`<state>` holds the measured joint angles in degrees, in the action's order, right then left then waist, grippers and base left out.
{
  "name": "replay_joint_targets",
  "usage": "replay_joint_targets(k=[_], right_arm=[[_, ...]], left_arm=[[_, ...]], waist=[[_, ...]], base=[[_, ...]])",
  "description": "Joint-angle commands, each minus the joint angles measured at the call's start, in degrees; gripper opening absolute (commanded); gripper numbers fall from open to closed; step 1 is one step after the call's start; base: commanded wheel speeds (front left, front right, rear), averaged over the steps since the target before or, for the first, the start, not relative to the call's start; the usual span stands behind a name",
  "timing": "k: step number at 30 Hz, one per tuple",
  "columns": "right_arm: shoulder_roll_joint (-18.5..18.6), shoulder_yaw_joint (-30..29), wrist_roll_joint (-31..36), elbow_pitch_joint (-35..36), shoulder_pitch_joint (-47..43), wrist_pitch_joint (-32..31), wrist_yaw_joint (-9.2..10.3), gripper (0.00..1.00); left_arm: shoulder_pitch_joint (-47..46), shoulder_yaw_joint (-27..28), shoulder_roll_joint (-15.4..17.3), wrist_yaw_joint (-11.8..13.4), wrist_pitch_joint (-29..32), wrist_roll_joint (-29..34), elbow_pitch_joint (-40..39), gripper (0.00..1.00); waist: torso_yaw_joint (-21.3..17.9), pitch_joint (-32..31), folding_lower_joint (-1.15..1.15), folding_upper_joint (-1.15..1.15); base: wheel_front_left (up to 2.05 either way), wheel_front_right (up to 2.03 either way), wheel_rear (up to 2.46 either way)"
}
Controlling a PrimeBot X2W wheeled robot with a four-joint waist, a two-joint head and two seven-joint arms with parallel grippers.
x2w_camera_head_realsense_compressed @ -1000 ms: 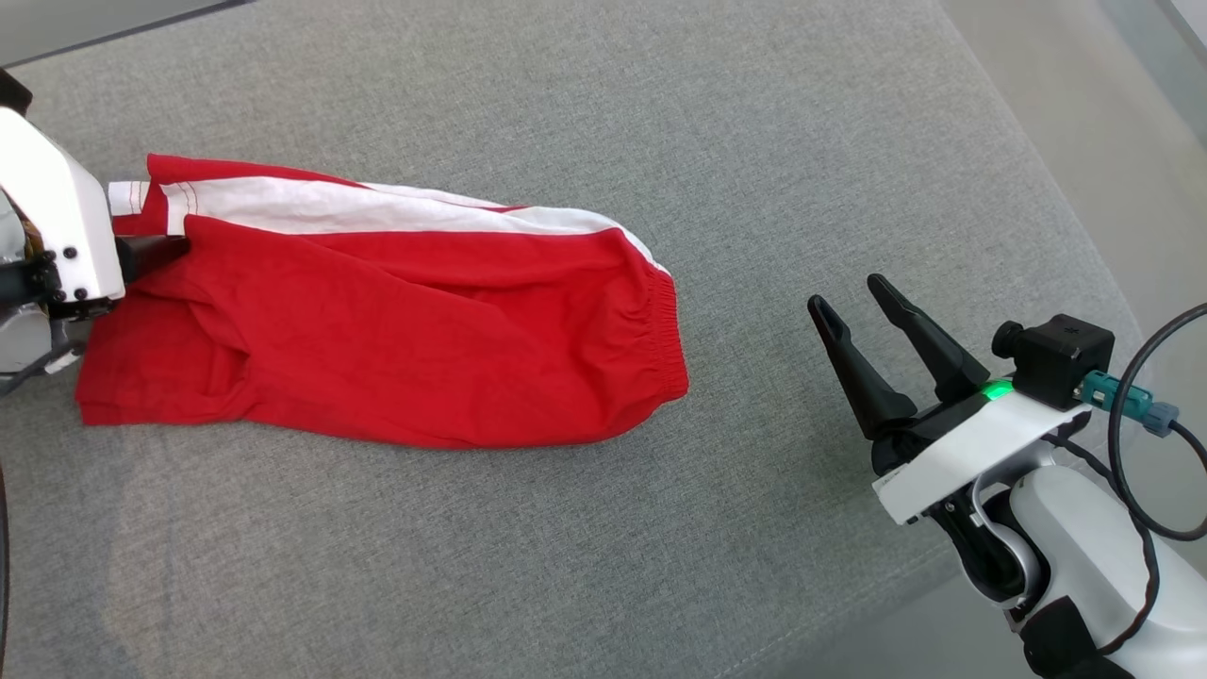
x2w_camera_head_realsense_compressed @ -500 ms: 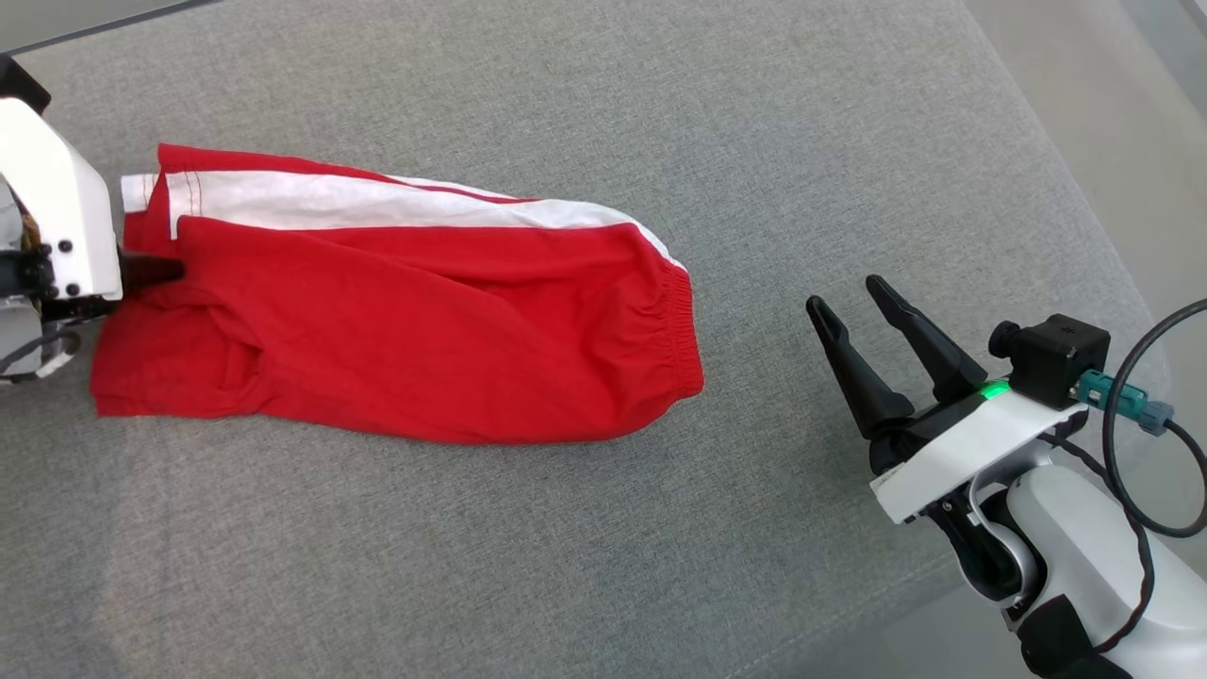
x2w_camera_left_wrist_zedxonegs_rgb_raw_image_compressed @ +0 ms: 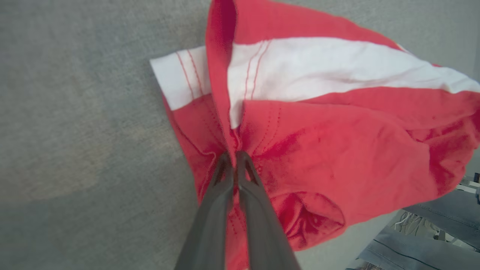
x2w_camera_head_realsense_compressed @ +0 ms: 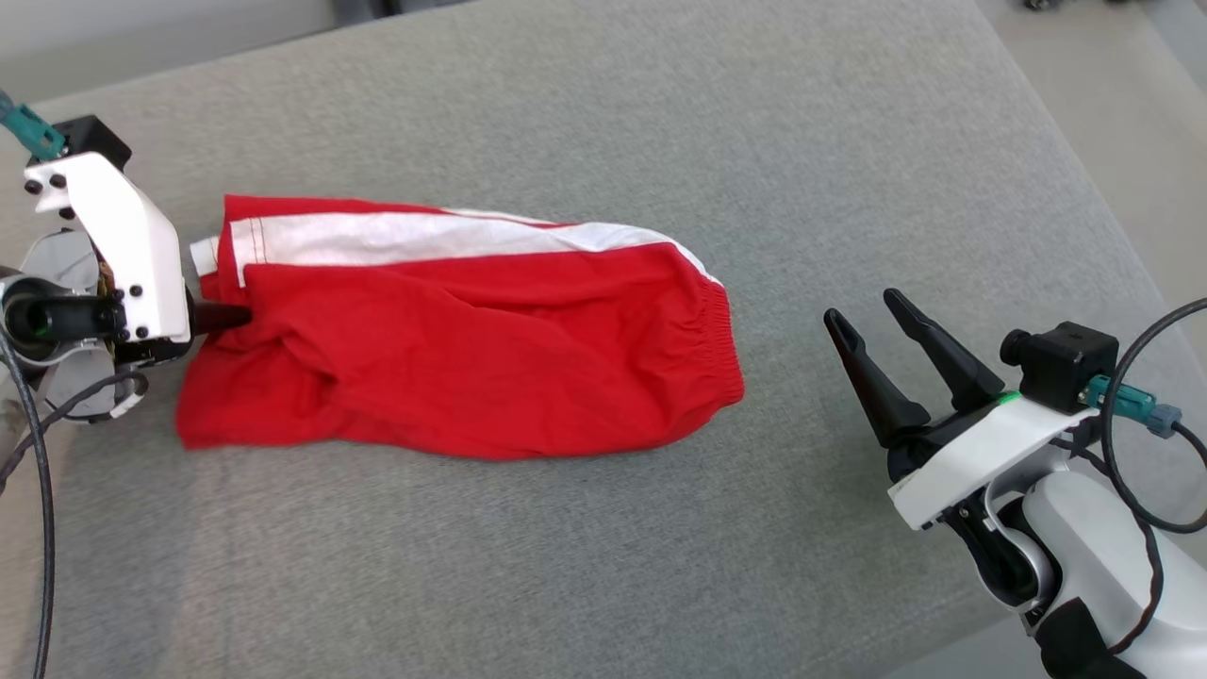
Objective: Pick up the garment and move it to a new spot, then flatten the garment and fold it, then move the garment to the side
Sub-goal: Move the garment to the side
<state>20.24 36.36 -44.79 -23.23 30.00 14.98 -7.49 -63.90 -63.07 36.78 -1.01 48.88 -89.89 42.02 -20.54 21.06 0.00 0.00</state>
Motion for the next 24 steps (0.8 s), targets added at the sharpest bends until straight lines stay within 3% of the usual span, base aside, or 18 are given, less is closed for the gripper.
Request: replay_joint_targets(k=[1, 15, 24], right_arm=[[0.5, 0.3, -0.2, -0.5, -0.2, 0.2, -0.01, 1.00], [2.8, 2.1, -2.6, -2.6, -1.4, -0.2, -0.01, 1.00], [3.7, 2.3, -3.2, -2.4, -1.7, -0.8, -0.01, 1.00]], left_arm=[[0.9, 0.1, 0.0, 0.2, -0.2, -0.2, 0.1, 0.00], [8.9, 0.5, 0.7, 1.5, -1.3, -3.3, -4.1, 0.00], [12.2, 0.6, 1.5, 2.8, -2.3, -4.2, -6.9, 0.00]], waist=[[2.0, -2.0, 0.00, 0.00], [9.0, -8.1, 0.00, 0.00], [10.9, -9.0, 0.00, 0.00]], base=[[0.00, 0.00, 0.00], [0.00, 0.00, 0.00], [0.00, 0.00, 0.00]])
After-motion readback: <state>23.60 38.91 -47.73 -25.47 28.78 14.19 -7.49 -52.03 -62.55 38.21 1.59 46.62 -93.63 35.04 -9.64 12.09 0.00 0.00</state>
